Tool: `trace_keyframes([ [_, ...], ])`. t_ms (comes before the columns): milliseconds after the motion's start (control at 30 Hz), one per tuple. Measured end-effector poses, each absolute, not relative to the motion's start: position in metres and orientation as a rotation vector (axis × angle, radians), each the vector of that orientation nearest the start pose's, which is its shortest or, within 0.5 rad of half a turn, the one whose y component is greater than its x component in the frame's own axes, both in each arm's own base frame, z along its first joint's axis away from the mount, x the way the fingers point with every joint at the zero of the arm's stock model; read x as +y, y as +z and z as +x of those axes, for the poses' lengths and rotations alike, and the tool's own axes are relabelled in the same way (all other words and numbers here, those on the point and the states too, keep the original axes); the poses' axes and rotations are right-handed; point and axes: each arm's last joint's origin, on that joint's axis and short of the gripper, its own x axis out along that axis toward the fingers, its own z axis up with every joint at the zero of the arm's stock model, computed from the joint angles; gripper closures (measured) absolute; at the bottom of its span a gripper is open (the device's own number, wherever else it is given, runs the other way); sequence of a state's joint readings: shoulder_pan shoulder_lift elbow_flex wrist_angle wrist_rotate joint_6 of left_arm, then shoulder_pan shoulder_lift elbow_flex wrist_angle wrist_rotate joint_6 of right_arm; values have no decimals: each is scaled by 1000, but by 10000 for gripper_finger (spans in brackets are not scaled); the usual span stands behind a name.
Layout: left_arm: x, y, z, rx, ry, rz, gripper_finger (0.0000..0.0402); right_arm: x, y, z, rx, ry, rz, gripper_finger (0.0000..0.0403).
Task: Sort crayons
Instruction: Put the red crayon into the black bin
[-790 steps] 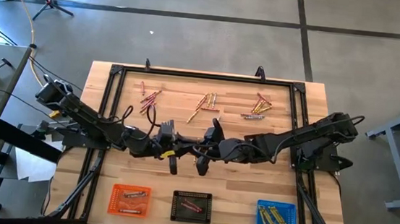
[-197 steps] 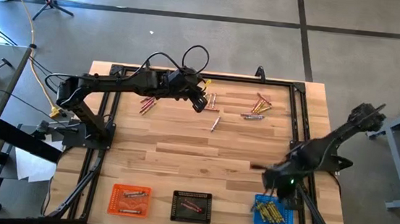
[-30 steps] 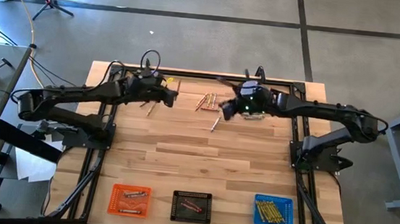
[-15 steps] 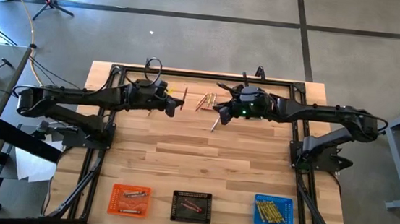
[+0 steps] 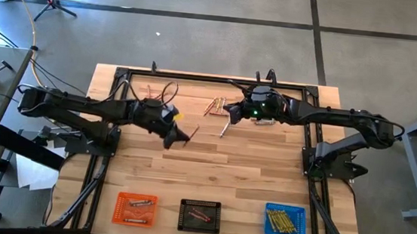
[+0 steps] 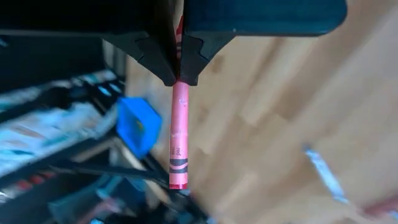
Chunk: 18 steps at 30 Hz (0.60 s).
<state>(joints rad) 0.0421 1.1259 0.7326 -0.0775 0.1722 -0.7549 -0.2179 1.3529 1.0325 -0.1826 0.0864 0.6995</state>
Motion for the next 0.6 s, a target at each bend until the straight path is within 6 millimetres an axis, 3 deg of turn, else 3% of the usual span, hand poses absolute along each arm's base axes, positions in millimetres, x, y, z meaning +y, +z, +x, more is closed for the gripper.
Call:
trace_keyframes([
  [233,-47,262,251,444,-77,-802,401,-55,292,293,435,-389,693,308],
  [433,-115,250,268,494,-224,-910,401,-28,288,294,537,-244,741,308],
  [600,-172,244,288,590,-326,-844,401,-2,287,295,583,-170,707,308],
])
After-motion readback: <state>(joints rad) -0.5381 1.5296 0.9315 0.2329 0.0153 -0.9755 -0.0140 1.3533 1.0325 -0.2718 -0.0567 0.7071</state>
